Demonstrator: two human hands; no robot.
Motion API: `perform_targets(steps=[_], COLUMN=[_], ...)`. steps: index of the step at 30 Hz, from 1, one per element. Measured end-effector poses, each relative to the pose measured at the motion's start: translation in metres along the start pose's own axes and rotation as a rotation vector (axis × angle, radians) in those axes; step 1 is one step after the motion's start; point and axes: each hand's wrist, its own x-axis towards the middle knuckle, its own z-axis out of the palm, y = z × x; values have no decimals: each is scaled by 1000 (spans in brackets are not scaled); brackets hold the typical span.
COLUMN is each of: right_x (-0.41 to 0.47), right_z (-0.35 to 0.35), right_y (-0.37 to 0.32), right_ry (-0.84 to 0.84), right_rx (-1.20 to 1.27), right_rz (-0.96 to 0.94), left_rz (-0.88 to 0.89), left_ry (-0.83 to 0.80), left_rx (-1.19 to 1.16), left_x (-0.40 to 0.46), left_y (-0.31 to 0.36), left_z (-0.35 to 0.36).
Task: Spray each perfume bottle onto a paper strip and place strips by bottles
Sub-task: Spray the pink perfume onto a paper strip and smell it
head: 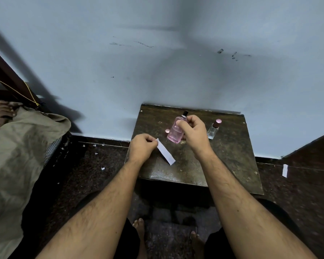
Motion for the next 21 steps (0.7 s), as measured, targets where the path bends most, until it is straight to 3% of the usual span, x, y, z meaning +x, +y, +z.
perform_targets(steps=[3, 7, 21], right_x=[-13, -38, -129], right_z=[-8, -21, -52], right_y=[-17, -42, -120], right_ry=[-18, -150, -318], right_rx=[119, 276, 391], right_rz=[32, 50, -89], left_rz=[-75, -108, 211], left_ry=[8, 60, 160], left_rx=[-283, -469, -400], left_x=[-14, -41, -125], left_y=[10, 31, 107], left_z=[-14, -33, -96])
